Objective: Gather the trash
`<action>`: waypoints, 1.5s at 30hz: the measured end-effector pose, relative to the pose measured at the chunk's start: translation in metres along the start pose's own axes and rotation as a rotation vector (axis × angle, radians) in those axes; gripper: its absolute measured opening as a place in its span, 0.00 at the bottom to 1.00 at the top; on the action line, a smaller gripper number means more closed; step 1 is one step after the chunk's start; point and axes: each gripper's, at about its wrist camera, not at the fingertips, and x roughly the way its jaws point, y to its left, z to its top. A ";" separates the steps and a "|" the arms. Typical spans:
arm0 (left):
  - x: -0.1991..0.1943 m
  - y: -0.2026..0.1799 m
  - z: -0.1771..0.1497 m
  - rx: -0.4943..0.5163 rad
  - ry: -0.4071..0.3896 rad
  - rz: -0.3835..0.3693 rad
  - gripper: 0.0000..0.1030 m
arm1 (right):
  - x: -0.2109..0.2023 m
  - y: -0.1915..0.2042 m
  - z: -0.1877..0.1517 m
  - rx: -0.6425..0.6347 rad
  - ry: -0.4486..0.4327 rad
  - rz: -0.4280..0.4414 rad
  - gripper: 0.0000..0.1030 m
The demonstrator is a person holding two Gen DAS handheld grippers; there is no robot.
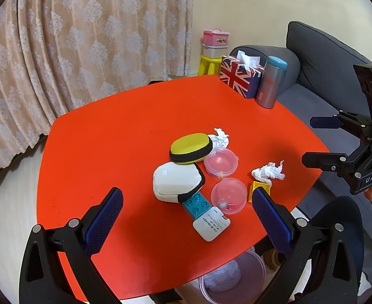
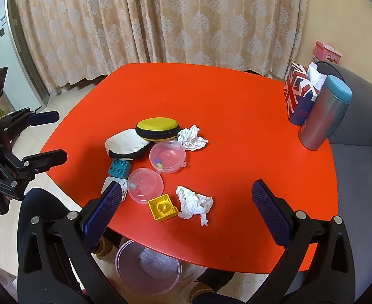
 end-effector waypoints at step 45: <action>0.011 -0.003 -0.006 -0.001 0.019 0.003 0.95 | 0.011 -0.013 -0.001 0.024 0.022 0.000 0.97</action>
